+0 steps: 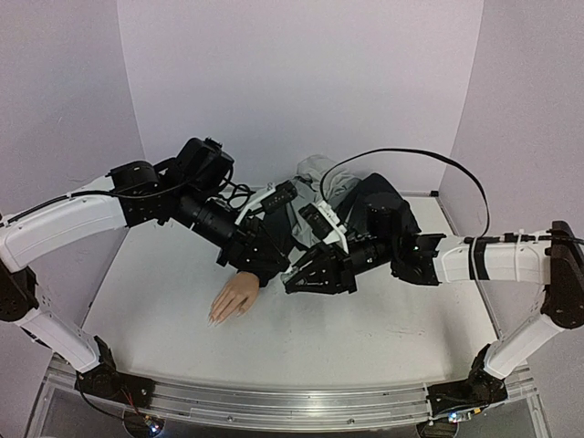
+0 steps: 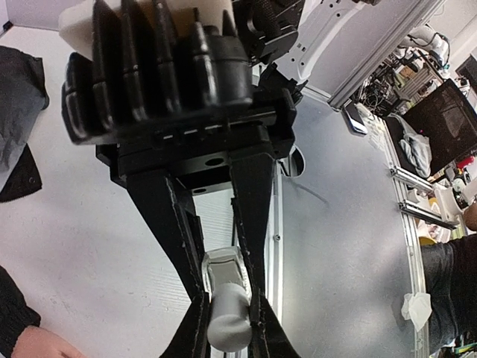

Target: Paint the nails

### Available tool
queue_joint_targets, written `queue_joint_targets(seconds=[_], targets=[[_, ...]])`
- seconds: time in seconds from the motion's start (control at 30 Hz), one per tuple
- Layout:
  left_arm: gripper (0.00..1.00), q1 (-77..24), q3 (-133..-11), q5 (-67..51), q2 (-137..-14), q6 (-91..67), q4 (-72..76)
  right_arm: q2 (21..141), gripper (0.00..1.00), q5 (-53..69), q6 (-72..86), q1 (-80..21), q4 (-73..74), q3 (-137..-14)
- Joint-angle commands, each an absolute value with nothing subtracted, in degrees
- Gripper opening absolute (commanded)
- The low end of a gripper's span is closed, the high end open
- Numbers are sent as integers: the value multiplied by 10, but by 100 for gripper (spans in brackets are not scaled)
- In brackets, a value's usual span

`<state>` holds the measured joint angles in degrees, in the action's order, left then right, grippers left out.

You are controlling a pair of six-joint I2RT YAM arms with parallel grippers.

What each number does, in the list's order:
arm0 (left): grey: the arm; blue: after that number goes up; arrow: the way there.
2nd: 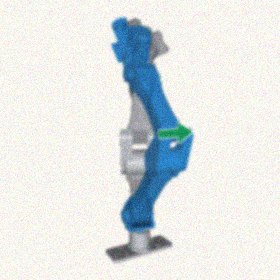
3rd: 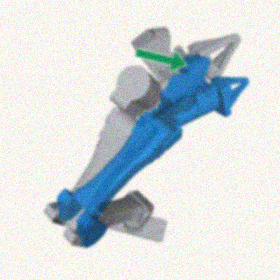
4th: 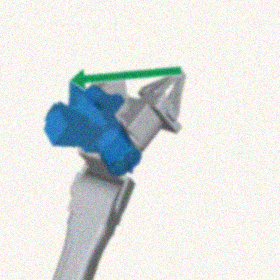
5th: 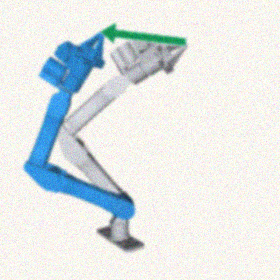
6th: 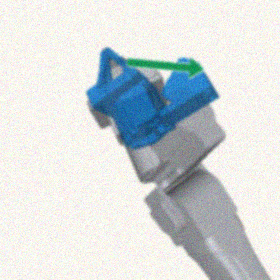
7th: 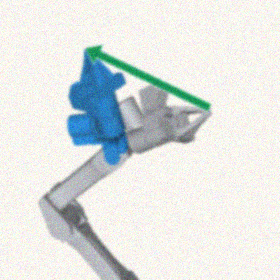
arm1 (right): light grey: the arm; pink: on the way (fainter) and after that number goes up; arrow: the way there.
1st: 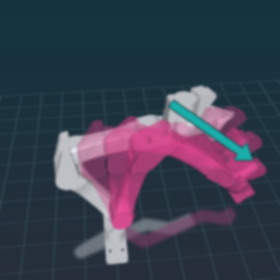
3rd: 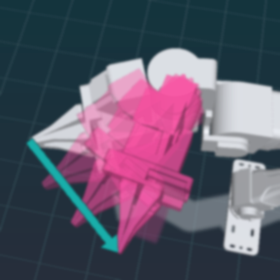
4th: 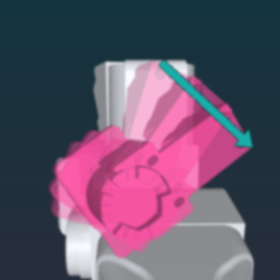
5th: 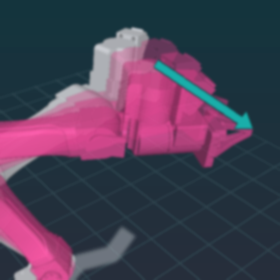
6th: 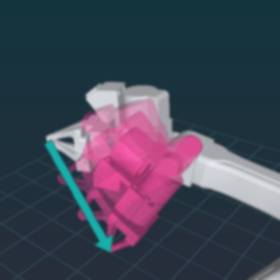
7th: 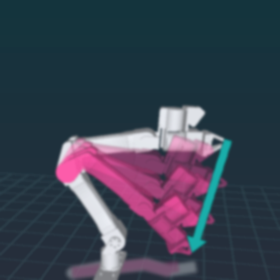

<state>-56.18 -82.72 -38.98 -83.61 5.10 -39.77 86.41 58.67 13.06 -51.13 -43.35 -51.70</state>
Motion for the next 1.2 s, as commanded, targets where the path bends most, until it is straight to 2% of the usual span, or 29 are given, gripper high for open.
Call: queue_joint_targets(seconds=[0.0, 0.1, 0.13, 0.23, 0.33, 0.43, 0.5, 0.53, 0.73, 0.87, 1.17], targets=[[8, -576, -807, -369, -834, 65, -431, 791, 0, 565, 128, -503, -610, -577], [30, -570, -805, -316, -802, 35, -415, 774, 0, 474, 51, -502, -517, -569], [40, -568, -801, -298, -789, 23, -404, 768, 0, 439, 35, -502, -506, -563], [60, -562, -775, -238, -745, -21, -367, 751, 0, 343, -13, -502, -489, -544], [70, -560, -749, -203, -706, -47, -333, 749, 0, 283, -37, -502, -481, -543], [75, -560, -735, -167, -675, -92, -295, 755, 0, 220, -45, -502, -481, -547], [90, -560, -725, -122, -663, -148, -252, 764, 0, 183, -49, -506, -489, -548], [94, -560, -721, -103, -659, -178, -229, 769, 0, 152, -49, -511, -497, -547], [95, -561, -720, 18, -675, -304, -128, 811, 0, -26, -52, -556, -534, -557], [89, -562, -737, 43, -712, -307, -101, 837, 0, -99, -53, -584, -538, -575], [74, -569, -740, 41, -765, -294, -36, 855, 0, -98, -60, -597, -529, -591]])
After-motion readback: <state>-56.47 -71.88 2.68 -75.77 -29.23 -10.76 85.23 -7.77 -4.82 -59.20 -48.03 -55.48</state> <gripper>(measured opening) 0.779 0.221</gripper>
